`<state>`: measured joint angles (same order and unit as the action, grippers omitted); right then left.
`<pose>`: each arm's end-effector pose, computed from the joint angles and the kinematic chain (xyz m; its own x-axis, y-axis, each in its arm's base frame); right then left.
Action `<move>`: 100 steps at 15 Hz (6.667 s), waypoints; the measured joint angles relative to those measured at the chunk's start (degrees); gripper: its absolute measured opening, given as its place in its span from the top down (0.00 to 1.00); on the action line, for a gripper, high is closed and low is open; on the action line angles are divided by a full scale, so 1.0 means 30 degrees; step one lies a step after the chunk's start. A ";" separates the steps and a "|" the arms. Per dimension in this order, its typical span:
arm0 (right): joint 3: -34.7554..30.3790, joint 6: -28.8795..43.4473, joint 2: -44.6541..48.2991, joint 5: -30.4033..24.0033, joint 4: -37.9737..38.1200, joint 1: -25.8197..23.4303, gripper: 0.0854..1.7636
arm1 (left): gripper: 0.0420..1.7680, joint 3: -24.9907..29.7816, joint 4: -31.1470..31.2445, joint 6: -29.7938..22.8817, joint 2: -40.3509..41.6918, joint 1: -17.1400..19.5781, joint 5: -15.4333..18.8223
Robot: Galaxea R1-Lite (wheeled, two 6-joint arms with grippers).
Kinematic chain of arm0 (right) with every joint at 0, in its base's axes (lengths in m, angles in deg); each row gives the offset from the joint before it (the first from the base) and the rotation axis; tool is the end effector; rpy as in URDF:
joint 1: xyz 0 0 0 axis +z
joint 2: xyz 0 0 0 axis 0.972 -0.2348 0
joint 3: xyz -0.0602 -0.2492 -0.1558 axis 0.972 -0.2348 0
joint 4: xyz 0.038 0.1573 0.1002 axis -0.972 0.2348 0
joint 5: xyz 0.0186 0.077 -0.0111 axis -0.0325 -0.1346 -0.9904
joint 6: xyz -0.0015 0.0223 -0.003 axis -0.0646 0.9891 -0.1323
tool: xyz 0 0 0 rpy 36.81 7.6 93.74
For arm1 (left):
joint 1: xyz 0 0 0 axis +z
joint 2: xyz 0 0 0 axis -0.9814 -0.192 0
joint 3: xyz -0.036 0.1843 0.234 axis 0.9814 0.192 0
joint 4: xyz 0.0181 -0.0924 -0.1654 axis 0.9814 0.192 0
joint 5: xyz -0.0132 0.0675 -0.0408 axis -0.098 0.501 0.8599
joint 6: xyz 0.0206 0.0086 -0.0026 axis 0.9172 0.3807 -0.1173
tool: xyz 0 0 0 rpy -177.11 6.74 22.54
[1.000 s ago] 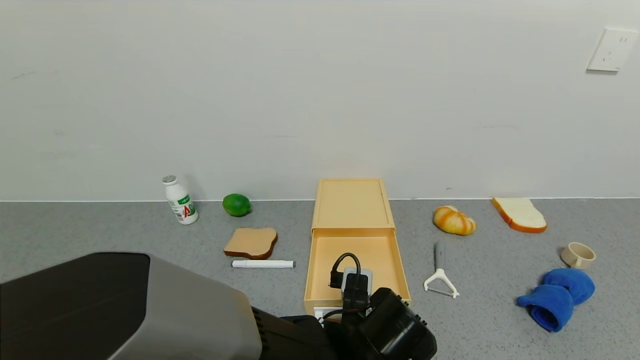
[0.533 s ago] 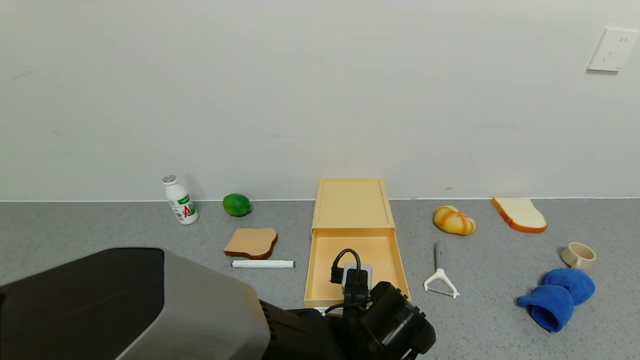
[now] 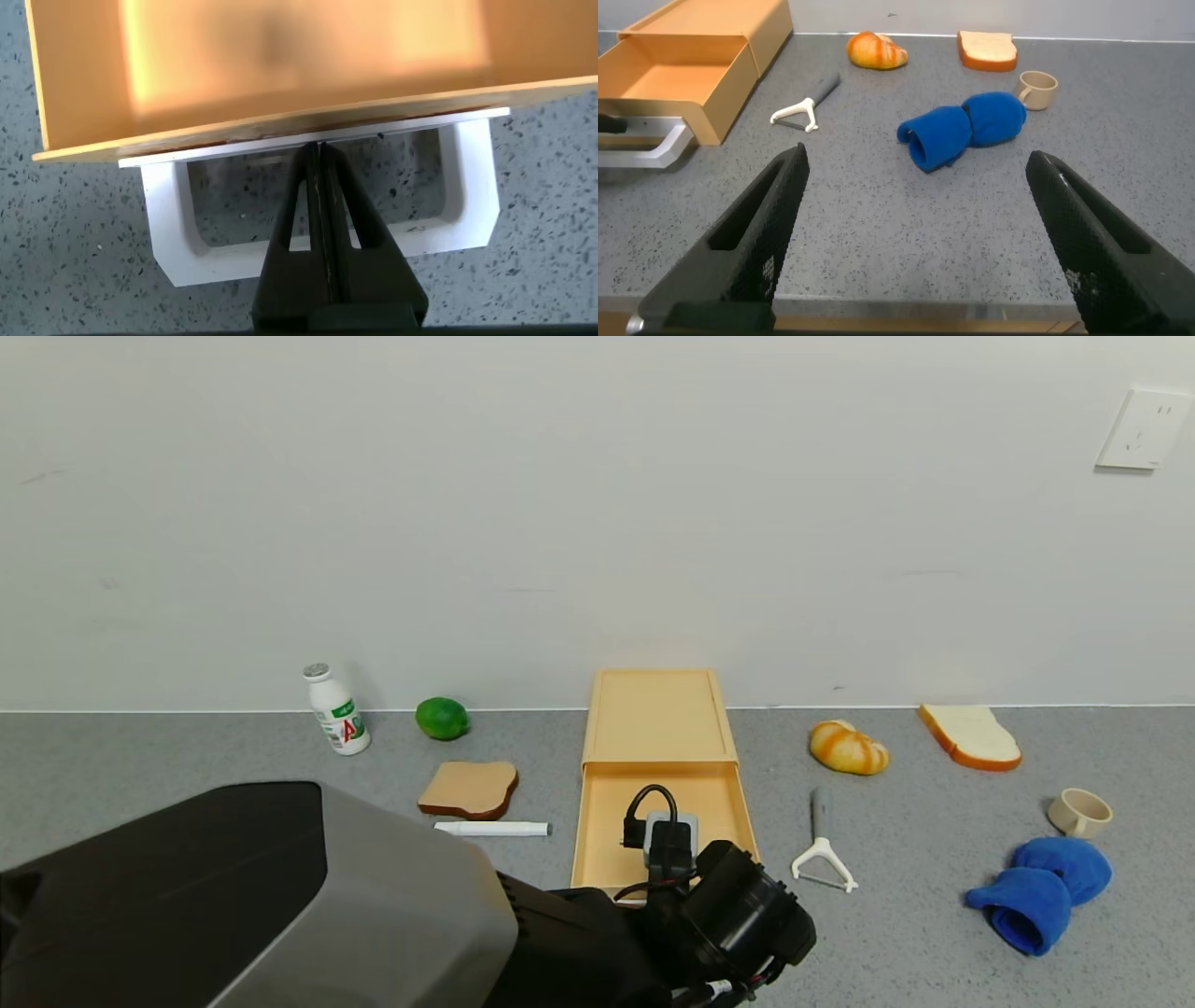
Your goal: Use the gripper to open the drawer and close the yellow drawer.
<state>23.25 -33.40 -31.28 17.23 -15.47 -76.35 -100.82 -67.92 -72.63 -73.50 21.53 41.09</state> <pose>-0.0232 0.0000 0.0756 1.0000 0.0001 -0.0091 0.0001 0.9998 0.0183 0.2202 -0.3199 0.0632 0.7478 -0.0880 -0.6580 0.1062 0.9943 -0.0122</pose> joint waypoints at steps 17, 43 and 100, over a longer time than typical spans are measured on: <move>0.0000 0.0000 0.0000 0.0008 0.0008 0.0000 0.03 | 0.96 -0.2682 0.0037 0.2011 -0.1130 0.1845 0.0016; 0.0000 0.0000 0.0000 0.0008 -0.0008 0.0000 0.03 | 0.96 -0.9484 0.0305 0.5063 -0.4856 0.4832 0.0605; 0.0000 0.0000 0.0000 0.0008 0.0000 0.0000 0.03 | 0.04 0.7985 0.9561 1.0382 3.2581 1.4413 0.7891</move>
<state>23.25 -33.40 -31.28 17.26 -15.47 -76.35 -76.86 -39.24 -41.48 24.24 64.77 64.76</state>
